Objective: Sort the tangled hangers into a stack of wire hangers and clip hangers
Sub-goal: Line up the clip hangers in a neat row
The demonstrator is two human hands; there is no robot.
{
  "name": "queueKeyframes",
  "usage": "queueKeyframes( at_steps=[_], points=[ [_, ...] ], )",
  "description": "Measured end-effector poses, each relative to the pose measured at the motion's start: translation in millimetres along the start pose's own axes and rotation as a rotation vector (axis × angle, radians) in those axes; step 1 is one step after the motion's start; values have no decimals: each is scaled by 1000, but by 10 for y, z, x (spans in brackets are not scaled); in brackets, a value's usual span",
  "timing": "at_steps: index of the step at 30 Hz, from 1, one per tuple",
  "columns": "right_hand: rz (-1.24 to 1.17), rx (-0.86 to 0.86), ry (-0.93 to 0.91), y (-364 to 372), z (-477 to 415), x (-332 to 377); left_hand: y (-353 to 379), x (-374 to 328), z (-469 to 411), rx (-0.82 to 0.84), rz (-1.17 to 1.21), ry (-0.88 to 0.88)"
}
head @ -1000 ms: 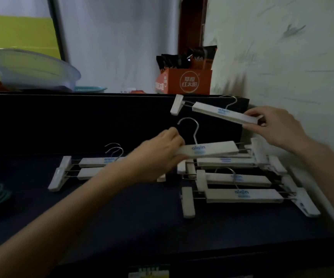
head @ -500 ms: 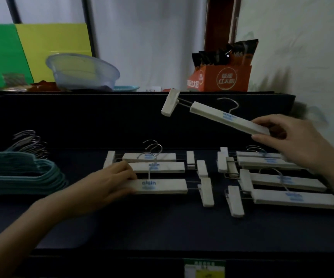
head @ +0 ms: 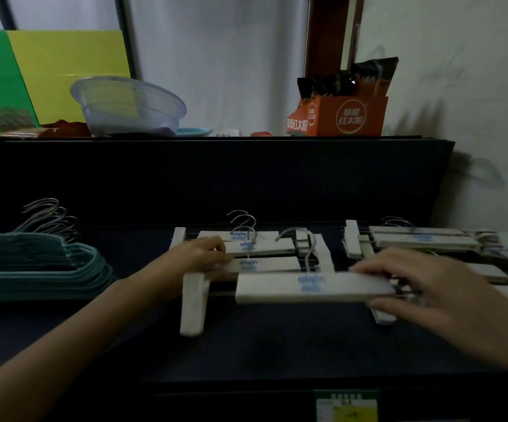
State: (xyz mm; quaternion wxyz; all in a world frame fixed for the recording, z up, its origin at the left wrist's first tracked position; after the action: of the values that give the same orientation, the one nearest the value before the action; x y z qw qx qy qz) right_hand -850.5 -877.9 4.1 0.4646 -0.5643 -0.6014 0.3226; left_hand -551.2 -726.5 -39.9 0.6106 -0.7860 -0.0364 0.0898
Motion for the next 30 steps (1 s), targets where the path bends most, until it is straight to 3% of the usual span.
queueKeyframes(
  at_steps=[7, 16, 30],
  points=[
    [-16, 94, -27, 445, -40, 208, -87, -9, -20, 68, -35, 24],
    [74, 15, 47, 656, -319, 287, -168, 54, -74, 147, 50, -6],
    [104, -59, 38, 760, -478, 237, -363, -148, -175, -161, 98, -47]
  ],
)
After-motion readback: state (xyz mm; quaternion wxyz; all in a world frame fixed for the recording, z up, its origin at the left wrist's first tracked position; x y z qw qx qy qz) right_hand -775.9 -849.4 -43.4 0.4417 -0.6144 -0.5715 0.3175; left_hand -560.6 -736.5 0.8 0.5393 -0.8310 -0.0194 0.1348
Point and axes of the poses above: each hand's wrist, its own z-axis away from the middle knuckle, its own y-axis out of the palm, x = y × z, the point moved 1 cm from there along -z, towards the middle knuckle, and after that the axes turned 3 degrees about -y, right-handed, at the moved point
